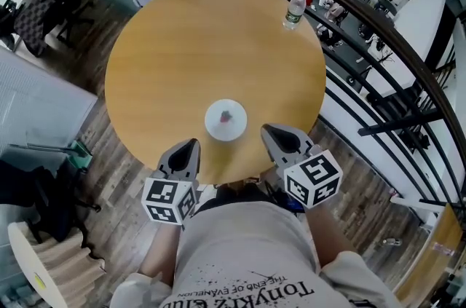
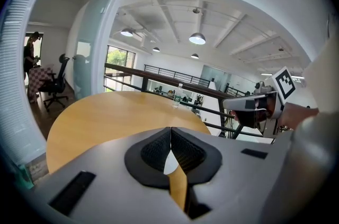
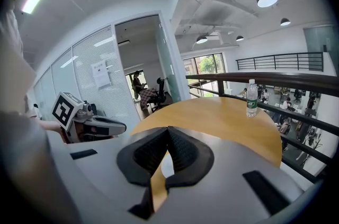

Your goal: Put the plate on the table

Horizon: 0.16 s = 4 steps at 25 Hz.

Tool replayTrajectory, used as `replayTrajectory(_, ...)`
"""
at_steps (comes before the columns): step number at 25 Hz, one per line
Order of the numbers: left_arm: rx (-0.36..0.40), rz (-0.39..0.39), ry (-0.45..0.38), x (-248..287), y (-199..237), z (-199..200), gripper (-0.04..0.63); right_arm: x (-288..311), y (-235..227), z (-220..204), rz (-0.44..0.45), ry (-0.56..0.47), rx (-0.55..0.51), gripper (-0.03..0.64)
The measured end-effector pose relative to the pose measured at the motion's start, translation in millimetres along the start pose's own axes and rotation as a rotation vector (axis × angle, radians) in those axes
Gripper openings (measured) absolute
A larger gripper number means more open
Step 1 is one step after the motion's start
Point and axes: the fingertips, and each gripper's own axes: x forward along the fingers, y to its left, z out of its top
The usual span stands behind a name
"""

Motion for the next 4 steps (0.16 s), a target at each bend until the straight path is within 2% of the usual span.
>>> replayTrajectory(4,-0.003,-0.009,0.001,-0.5,-7.1,-0.4,0.025,-6.9,-1.9,-2.1,-0.003,0.003,0.004,0.020)
